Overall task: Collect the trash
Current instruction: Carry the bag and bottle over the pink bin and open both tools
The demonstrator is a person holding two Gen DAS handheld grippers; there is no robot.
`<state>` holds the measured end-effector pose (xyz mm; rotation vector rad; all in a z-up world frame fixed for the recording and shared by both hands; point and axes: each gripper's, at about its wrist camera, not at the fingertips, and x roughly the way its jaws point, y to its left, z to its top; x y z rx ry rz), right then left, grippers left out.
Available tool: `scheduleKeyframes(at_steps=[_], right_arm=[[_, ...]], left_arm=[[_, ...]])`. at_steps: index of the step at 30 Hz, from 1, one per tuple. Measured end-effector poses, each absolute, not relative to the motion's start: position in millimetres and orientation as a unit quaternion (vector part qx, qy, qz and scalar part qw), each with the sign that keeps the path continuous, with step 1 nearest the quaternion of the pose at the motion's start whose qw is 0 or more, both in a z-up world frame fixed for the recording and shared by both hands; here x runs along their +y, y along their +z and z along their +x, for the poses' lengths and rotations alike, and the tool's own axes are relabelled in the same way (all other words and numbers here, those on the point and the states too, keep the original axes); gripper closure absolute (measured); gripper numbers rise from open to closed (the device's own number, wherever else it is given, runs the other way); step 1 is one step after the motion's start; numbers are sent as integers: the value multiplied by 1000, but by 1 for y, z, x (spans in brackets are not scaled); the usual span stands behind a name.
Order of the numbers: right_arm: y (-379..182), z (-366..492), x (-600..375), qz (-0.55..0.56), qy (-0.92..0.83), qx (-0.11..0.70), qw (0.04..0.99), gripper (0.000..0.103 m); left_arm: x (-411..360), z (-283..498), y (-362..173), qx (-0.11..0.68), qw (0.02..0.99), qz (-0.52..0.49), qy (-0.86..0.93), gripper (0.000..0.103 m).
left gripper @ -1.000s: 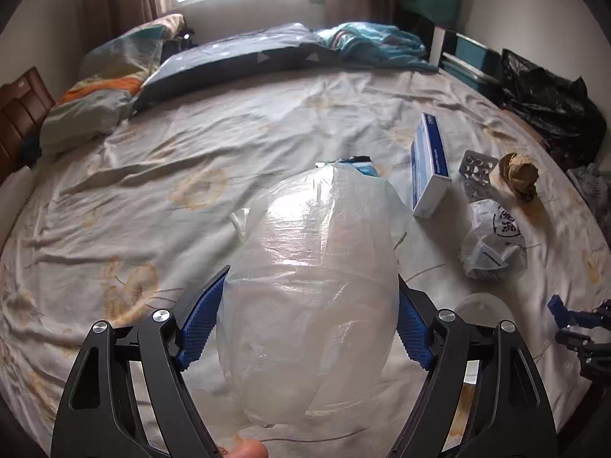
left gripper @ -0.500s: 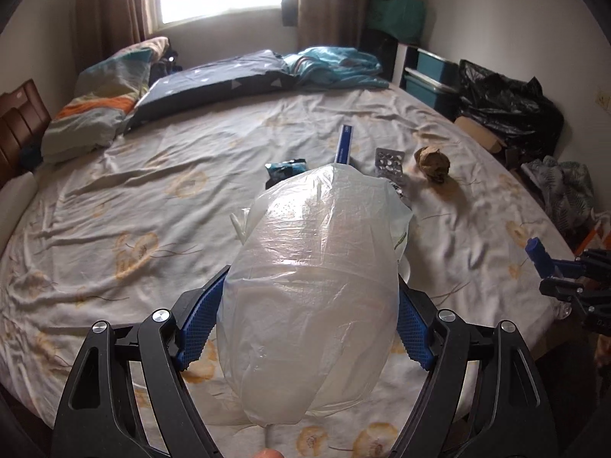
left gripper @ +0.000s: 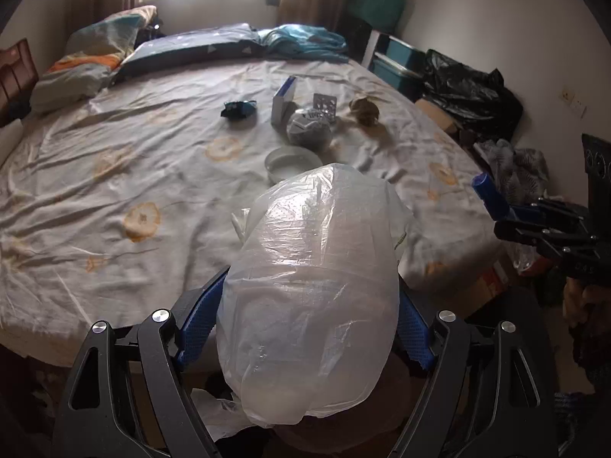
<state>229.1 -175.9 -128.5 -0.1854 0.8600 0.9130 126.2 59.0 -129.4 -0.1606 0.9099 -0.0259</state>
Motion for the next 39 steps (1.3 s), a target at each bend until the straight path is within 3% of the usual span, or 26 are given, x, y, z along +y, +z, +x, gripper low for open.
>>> scheduleKeyframes(at_steps=[13, 39], right_arm=[[-198, 181, -172, -145, 465, 462, 741, 73], [-405, 161, -141, -267, 456, 630, 569, 73]], left_arm=[[24, 63, -215, 531, 842, -89, -39, 24], [7, 100, -413, 710, 696, -55, -89, 24]])
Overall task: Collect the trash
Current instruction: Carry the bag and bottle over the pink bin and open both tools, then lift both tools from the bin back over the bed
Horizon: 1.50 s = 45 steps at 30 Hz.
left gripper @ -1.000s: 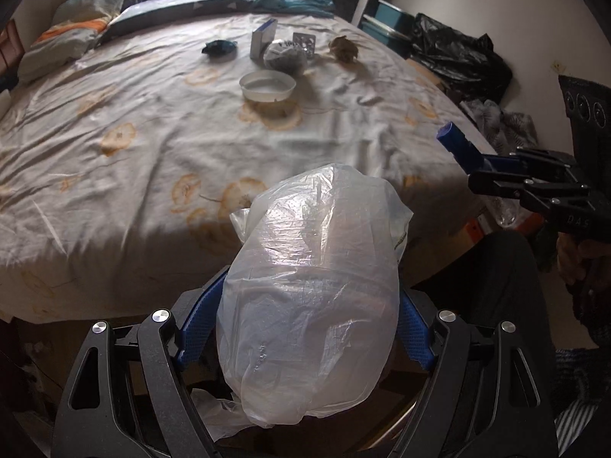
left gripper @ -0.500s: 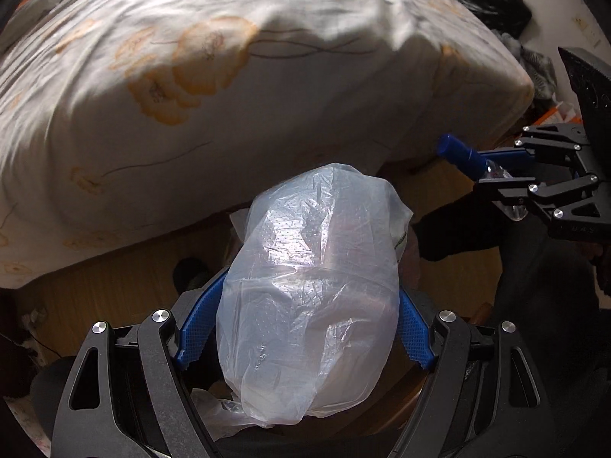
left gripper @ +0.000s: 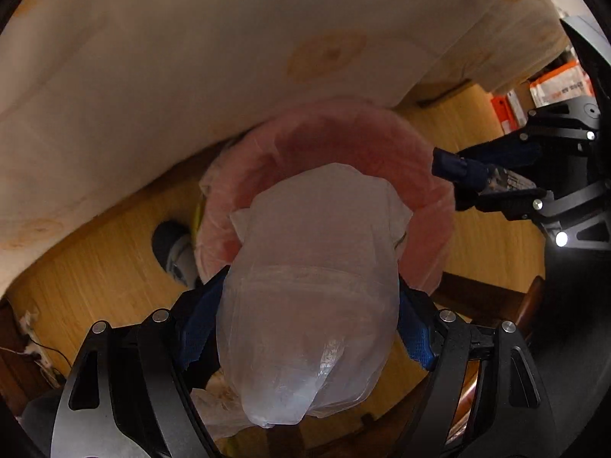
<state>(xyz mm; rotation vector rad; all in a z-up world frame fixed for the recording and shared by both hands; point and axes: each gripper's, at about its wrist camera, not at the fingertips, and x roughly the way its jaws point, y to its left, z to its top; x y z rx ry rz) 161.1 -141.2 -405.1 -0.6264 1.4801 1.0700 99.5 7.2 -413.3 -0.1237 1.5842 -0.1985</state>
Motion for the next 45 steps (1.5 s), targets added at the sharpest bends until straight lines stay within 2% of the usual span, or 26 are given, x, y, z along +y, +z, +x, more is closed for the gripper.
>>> scheduleKeyframes(at_steps=[14, 21, 22, 24, 25, 26, 27, 28, 36, 45], right_arm=[[-481, 162, -133, -309, 432, 667, 523, 73], [-500, 161, -136, -320, 431, 673, 510, 73], [-500, 162, -137, -320, 431, 673, 509, 73], [-503, 162, -138, -328, 429, 672, 507, 72], [-503, 162, -138, -336, 428, 668, 508, 51], [-503, 160, -137, -344, 425, 663, 511, 2], [-500, 161, -137, -345, 423, 660, 516, 9], [-497, 163, -138, -335, 426, 666, 513, 5], [-454, 175, -146, -298, 440, 646, 548, 5], [-383, 186, -154, -247, 465, 608, 595, 5]], left_arm=[[-6, 115, -505, 759, 644, -46, -88, 24], [-2, 113, -527, 769, 630, -51, -93, 24], [-1, 113, -528, 770, 629, -53, -96, 24], [-3, 115, -530, 768, 631, -52, -96, 17], [-4, 117, -527, 765, 637, -38, -90, 15], [-6, 118, -525, 759, 646, -24, -77, 4], [-3, 119, -521, 753, 654, -26, -67, 6], [2, 120, -519, 753, 654, -39, -58, 6], [13, 114, -493, 738, 667, -74, -64, 6], [9, 112, -385, 668, 732, -87, -101, 6]])
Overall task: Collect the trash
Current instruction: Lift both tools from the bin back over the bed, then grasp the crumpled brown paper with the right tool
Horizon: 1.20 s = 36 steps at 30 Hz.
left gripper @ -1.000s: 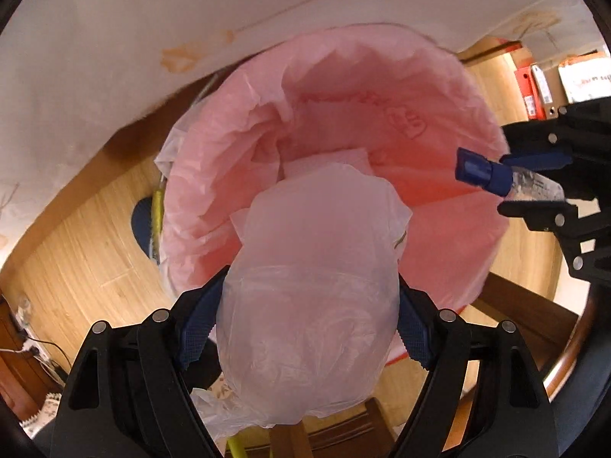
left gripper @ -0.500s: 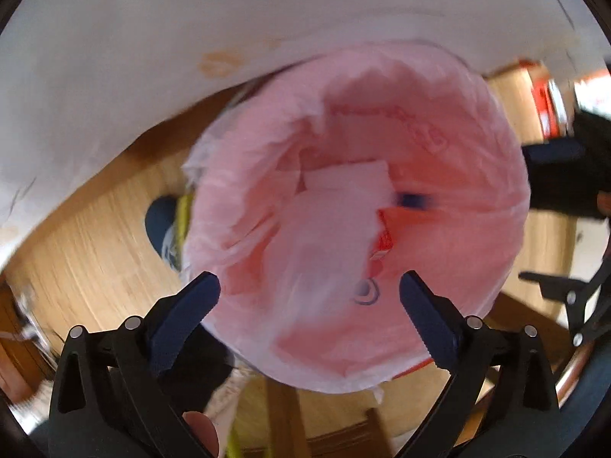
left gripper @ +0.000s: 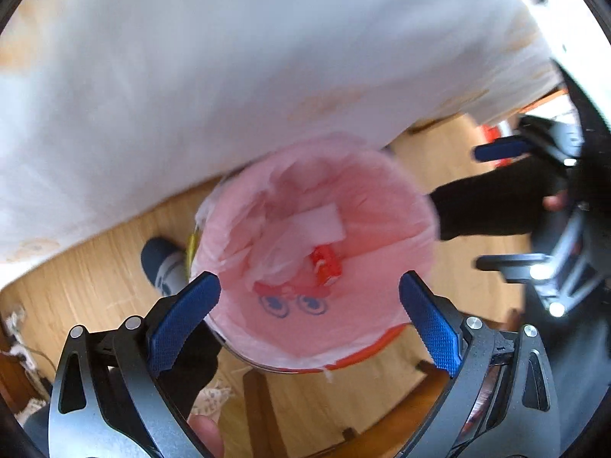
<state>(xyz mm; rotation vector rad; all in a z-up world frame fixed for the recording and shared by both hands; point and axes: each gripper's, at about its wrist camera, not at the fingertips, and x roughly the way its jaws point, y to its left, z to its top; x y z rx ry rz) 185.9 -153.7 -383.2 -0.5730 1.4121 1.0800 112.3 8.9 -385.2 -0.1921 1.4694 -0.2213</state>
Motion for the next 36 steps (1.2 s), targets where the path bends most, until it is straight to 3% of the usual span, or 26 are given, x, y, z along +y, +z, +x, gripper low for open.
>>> scheduleKeyframes(at_steps=[10, 15, 19, 26, 36], right_arm=[[-284, 215, -175, -206, 468, 555, 656, 5], [-240, 249, -188, -190, 435, 518, 711, 5], [-215, 282, -195, -173, 410, 492, 748, 5], [-188, 357, -194, -140, 368, 462, 794, 5], [-185, 451, -180, -102, 327, 446, 827, 5]], left_arm=[[13, 132, -258, 564, 815, -81, -109, 6], [27, 161, -219, 511, 853, -62, -90, 7], [34, 192, -201, 486, 868, -46, -91, 11], [39, 244, -184, 464, 881, -21, -88, 10], [40, 308, -199, 451, 885, 17, -113, 11]])
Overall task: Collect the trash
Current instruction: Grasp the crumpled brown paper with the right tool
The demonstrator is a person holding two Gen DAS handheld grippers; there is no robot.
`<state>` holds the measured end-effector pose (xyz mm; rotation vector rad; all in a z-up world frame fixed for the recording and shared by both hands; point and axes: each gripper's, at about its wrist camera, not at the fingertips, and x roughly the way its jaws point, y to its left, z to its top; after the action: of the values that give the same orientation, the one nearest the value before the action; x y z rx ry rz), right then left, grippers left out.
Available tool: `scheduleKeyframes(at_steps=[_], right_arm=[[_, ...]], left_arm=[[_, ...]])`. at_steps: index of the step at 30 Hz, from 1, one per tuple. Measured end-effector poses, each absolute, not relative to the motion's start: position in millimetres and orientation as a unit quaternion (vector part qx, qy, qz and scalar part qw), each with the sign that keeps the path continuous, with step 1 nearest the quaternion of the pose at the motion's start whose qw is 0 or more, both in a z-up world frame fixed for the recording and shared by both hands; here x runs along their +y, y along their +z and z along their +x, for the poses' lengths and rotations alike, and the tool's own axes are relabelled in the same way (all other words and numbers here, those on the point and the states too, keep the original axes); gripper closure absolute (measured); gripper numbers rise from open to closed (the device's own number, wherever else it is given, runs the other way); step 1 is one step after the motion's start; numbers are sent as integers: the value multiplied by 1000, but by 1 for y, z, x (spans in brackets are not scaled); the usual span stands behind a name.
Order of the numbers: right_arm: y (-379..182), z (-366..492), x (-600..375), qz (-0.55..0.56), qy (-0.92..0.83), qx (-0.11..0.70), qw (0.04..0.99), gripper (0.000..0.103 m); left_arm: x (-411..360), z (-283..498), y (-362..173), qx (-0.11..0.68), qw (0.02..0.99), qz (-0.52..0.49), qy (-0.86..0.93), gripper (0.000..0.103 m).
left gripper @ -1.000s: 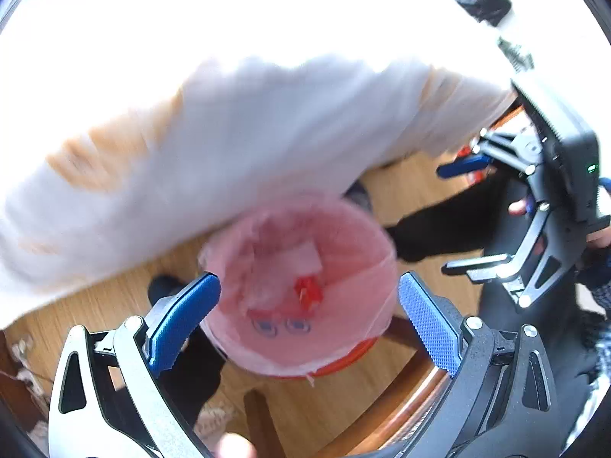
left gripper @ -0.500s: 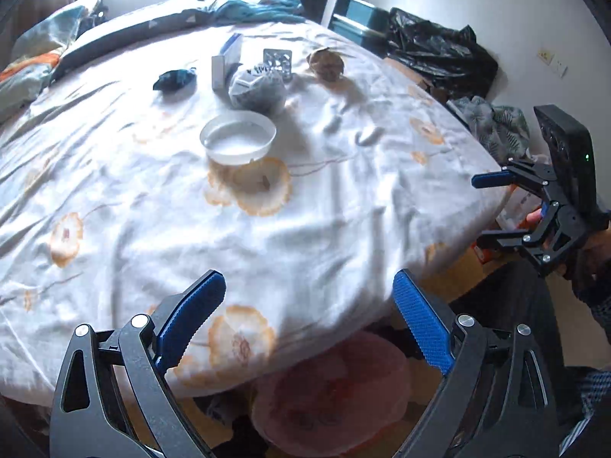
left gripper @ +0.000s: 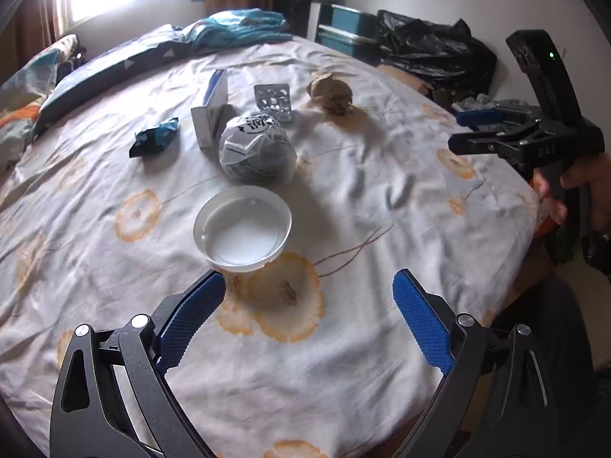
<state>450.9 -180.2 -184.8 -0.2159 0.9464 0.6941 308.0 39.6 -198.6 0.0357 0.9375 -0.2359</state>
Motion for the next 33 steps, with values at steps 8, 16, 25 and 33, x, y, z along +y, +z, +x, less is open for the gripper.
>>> scheduleKeyframes(at_steps=[8, 16, 25, 33], right_arm=[[-197, 517, -163, -94, 301, 448, 836, 5], [-210, 570, -142, -91, 279, 447, 845, 5], [-227, 612, -114, -105, 262, 448, 848, 5], [-248, 633, -97, -119, 259, 461, 840, 5]], left_arm=[[38, 348, -225, 456, 881, 34, -119, 14], [32, 373, -245, 452, 882, 62, -121, 33], [30, 380, -265, 459, 877, 61, -132, 91], [39, 369, -255, 454, 879, 14, -142, 95]])
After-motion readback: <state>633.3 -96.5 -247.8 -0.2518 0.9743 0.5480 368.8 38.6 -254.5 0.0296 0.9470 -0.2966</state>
